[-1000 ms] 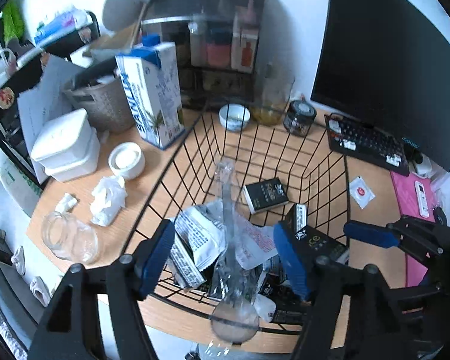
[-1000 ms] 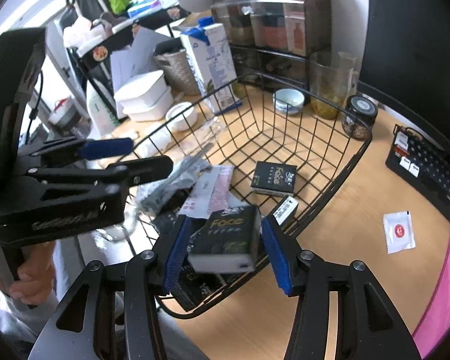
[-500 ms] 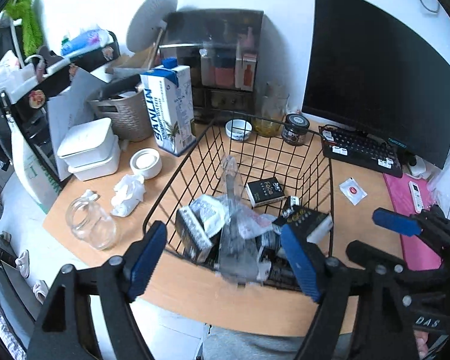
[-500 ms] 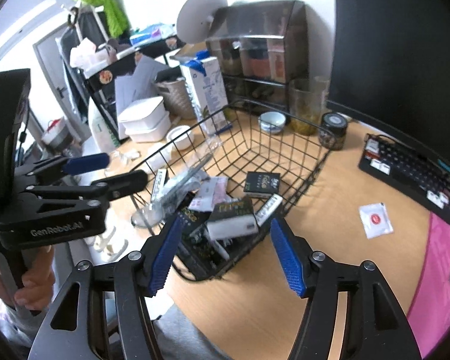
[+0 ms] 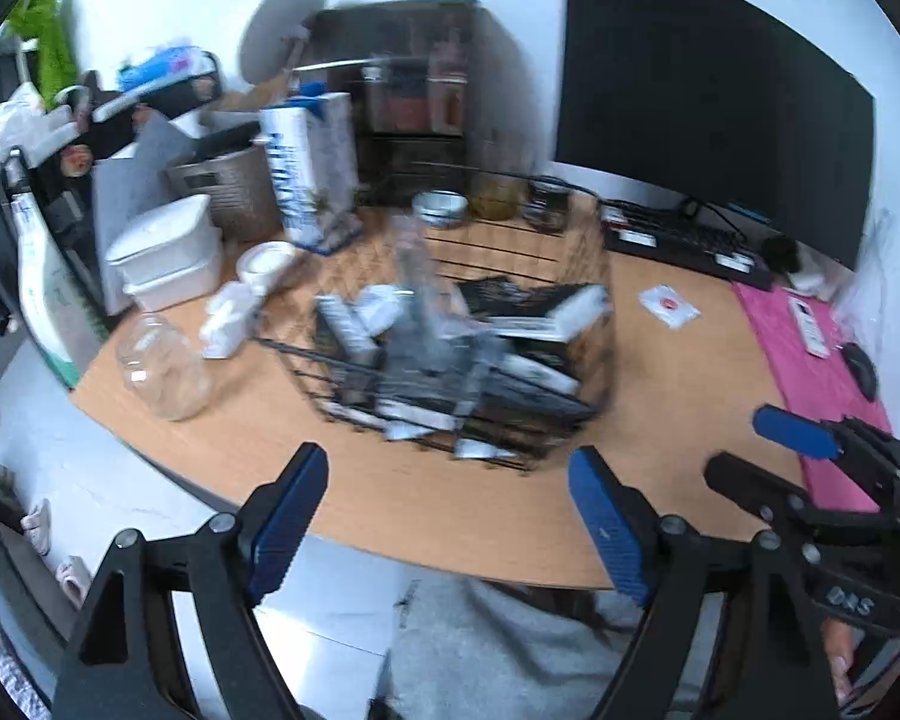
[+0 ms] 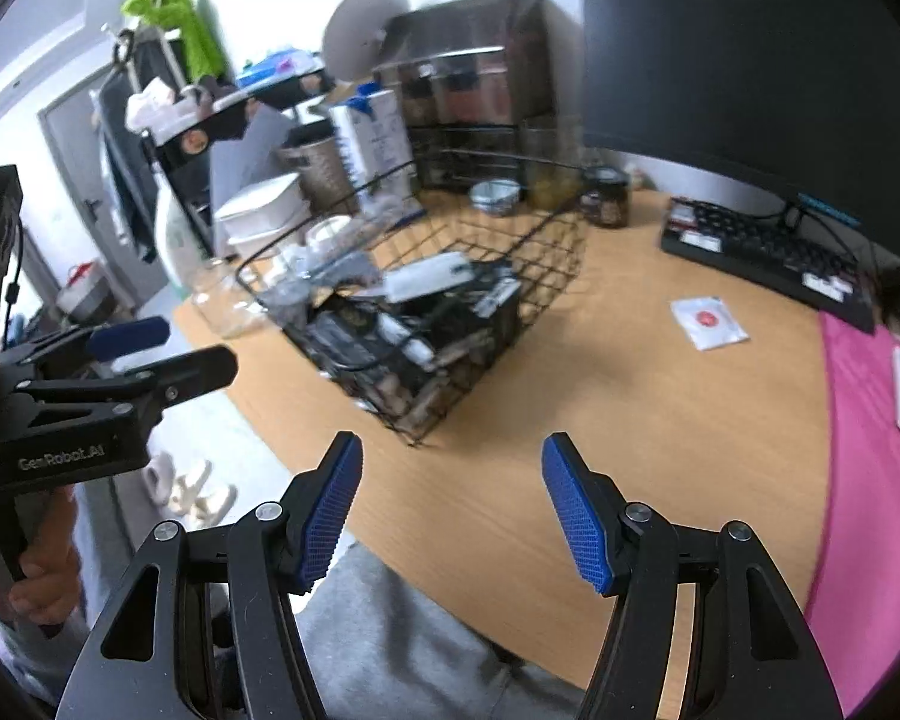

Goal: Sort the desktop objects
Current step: 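Move the right gripper to the white snack packet and grasp it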

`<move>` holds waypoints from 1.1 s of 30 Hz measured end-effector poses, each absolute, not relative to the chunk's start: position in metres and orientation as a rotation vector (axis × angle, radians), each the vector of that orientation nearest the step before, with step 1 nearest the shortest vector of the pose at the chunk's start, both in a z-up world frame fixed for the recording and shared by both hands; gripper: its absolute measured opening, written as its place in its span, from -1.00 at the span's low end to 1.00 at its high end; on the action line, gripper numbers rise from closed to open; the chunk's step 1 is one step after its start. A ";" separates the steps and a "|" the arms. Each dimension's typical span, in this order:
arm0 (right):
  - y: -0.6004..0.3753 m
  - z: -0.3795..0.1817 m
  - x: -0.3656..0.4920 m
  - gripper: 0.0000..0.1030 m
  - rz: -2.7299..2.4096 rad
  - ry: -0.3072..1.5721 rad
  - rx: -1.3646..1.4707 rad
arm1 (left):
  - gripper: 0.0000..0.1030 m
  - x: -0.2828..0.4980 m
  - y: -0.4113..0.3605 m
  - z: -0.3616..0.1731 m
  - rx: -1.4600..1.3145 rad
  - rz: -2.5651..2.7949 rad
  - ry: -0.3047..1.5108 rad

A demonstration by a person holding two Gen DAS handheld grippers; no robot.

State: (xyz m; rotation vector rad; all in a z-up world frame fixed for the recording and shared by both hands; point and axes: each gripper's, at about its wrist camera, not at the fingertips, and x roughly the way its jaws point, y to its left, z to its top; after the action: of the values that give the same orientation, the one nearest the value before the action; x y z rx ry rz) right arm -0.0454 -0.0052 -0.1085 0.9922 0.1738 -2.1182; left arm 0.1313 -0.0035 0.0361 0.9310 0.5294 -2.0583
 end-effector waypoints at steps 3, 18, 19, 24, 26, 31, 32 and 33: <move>0.015 -0.113 -0.072 0.23 -2.150 0.150 1.047 | 0.62 0.103 0.006 0.037 0.968 -2.108 0.520; 0.031 -0.163 -0.277 0.22 -2.093 0.338 1.189 | 0.69 -0.082 -0.021 -0.018 1.167 -1.996 0.632; 0.026 -0.168 -0.285 0.22 -2.079 0.349 1.198 | 0.69 -0.087 -0.023 -0.019 1.165 -1.982 0.626; 0.006 -0.194 -0.323 0.22 -2.045 0.410 1.242 | 0.69 -0.100 -0.030 -0.012 1.124 -1.983 0.668; 0.005 -0.198 -0.330 0.22 -2.032 0.388 1.253 | 0.69 -0.109 -0.027 -0.007 1.117 -2.007 0.663; -0.003 -0.208 -0.337 0.22 -2.024 0.443 1.234 | 0.69 -0.129 -0.030 -0.028 1.178 -1.938 0.661; -0.005 -0.211 -0.339 0.22 -2.021 0.446 1.233 | 0.69 -0.130 -0.032 -0.032 1.182 -1.932 0.679; -0.007 -0.214 -0.342 0.22 -2.013 0.443 1.242 | 0.69 -0.130 -0.033 -0.035 1.183 -1.926 0.694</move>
State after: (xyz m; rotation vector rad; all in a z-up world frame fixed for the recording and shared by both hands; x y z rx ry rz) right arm -0.3420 -0.0073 -0.2144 1.2420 0.4432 -2.0132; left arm -0.1298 -0.0333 -0.0350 1.1834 0.6940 -1.9264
